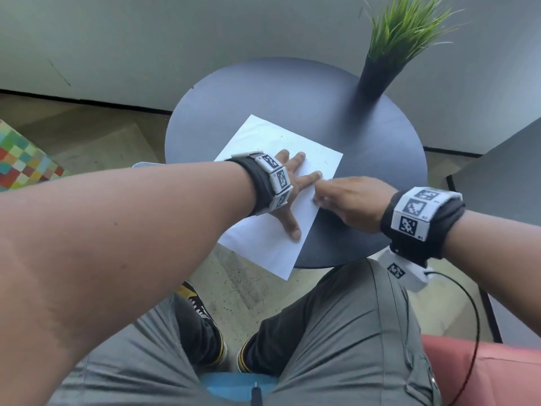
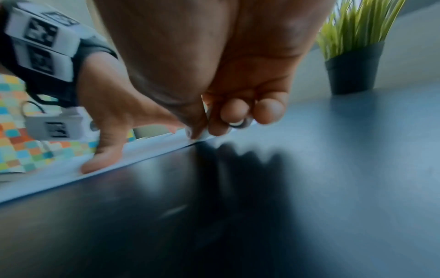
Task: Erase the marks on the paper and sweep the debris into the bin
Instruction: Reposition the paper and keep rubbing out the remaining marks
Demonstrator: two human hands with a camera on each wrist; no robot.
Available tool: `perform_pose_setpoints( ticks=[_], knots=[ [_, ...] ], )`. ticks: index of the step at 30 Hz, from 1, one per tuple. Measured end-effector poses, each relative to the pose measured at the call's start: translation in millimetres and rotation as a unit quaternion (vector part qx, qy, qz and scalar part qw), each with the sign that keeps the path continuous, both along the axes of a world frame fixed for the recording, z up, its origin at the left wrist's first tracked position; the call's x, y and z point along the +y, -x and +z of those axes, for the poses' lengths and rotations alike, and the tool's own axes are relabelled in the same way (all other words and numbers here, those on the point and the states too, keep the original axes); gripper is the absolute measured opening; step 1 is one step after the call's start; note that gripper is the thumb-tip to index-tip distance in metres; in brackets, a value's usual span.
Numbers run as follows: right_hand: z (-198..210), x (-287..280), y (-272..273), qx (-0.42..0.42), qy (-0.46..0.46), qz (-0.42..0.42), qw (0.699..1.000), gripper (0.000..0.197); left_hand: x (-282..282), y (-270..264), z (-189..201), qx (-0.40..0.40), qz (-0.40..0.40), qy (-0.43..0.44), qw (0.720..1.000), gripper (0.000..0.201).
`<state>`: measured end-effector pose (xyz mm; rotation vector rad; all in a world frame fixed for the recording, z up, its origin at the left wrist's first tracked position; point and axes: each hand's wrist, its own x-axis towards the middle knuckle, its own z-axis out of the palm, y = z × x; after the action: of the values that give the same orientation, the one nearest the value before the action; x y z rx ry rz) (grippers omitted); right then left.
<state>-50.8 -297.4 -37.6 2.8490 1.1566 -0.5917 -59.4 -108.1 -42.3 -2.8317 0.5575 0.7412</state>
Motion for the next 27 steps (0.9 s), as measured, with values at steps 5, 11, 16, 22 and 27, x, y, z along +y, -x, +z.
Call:
perform_pose_setpoints(
  ticks=[5,11,16,22,27],
  knots=[
    [-1.3,-1.0,-7.7,-0.033,-0.011,-0.026,0.999,0.015,-2.4,-4.2,-3.0,-0.004,-0.008,0.002,1.000,0.143],
    [5.4,-0.5,-9.6,-0.027,0.018,-0.045,0.998,0.011,-2.5,-5.9,-4.8,-0.009,-0.016,-0.001,1.000,0.144],
    [4.2,3.5,21.3,0.006,0.011,0.017,1.000,0.012,-1.4,-3.8,-5.3,-0.009,-0.011,-0.009,1.000,0.147],
    [0.0,-5.1,14.2,-0.030,0.002,0.027,0.999,0.013,-5.5,-3.5,-4.0,-0.011,-0.009,-0.010,1.000,0.149],
    [-4.8,7.1,49.4,0.021,0.021,0.112,0.993,0.013,-5.0,0.7,-3.4,-0.014,-0.006,-0.018,1.000,0.150]
  ],
)
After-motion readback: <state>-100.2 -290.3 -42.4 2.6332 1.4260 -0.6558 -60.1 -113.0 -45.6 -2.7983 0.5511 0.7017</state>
